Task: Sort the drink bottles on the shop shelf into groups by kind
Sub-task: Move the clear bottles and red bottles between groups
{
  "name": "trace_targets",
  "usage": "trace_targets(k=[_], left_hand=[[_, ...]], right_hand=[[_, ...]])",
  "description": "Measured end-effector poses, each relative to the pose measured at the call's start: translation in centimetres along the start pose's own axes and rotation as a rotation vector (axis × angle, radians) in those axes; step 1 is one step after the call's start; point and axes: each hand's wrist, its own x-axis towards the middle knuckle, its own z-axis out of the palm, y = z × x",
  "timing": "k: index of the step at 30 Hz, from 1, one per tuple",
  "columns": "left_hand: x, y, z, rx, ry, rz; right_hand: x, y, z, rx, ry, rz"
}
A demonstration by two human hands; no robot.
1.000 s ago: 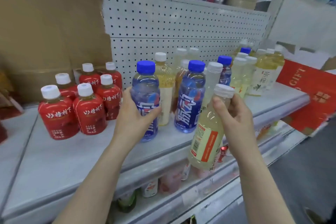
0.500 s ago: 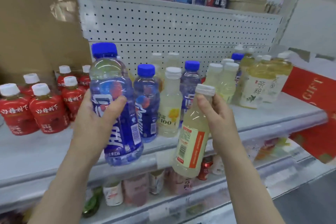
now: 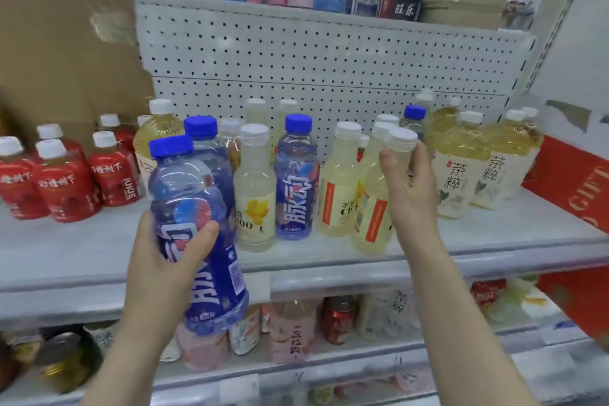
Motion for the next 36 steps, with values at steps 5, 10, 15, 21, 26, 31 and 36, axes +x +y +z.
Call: trace_targets(k=[5,10,15,21,26,31,36], left_hand=[[-0.6,0.2,0.5,0.036,0.015,-0.004],[-0.5,0.1,1.3,0.099,0.001,0.021],[-0.5,0.1,1.2,0.123,0.043,0.035],[0.4,1.2,-1.4,0.142,0.163,0.08],[4.6,1.7,-4.2,0.226,0.28,0.133],[8.9,-0.6,-6.2,0.244,0.263,0.088],[10.5,-2.9,-5.9,0.26,0.167,0.149]], right_hand=[[1.0,2.2,2.7,-0.083,-0.019,-0.02],[1.9,2.7,4.6,-0.104,-0.067,-0.03],[2.7,3.4,5.8,-0.148,-0.097,-0.022],[0.1,0.4,6.6,-0.419,0.186,-0.342],[-3.8,-4.2,11.7,-0.358,-0.244,-0.423],[-3.3,-4.3,14.1,-0.359,-0.334,-0.213],[-4.3,-3.7,11.9,-0.08,-0.14,-0.201]])
